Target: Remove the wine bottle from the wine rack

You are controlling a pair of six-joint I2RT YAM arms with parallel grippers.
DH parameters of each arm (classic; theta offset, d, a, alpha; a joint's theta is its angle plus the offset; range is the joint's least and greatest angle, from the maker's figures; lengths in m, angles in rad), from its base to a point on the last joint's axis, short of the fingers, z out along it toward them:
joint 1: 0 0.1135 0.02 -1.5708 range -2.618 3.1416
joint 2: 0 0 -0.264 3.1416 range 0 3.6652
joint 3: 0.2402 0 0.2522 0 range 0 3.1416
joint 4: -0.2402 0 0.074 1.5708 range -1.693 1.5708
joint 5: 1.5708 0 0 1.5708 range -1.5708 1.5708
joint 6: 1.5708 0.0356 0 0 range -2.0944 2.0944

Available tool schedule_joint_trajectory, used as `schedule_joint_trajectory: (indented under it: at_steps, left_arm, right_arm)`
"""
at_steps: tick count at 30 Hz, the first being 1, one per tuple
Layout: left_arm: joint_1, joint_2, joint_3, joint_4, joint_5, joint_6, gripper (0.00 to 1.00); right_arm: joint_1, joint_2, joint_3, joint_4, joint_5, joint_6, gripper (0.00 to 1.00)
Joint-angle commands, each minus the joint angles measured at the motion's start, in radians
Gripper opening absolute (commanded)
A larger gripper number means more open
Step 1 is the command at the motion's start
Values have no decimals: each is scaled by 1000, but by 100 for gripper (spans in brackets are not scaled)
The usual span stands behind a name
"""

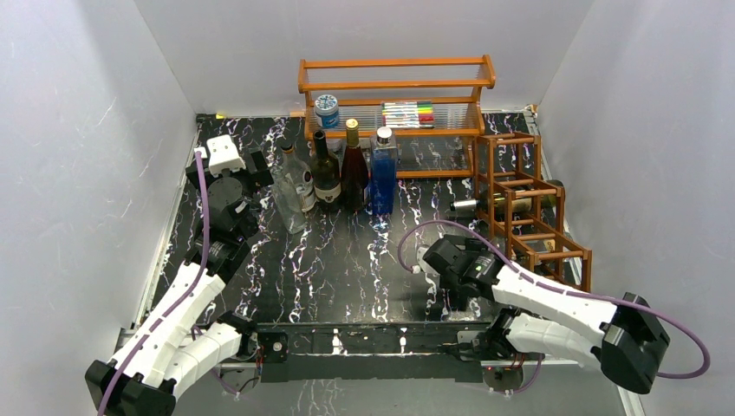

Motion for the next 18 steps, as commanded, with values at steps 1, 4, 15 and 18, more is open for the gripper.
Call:
schedule_joint_trajectory:
  at_steps: [1,4,15,18]
  left_arm:
    - [4,-22,31,23,-2,-12,98]
    - [4,-23,28,23,-3,-14,98]
    - [-11,-29,23,35,-15,-6,98]
    - [-15,-30,22,36,-15,-5,98]
  right_arm:
    - [-45,43,11,64,53,-43,84]
    - [-69,59,18,90,55,-60,79]
    - [-95,128,3,162,86,-120,67]
    - [-96,128,-5,174,96,-136,63]
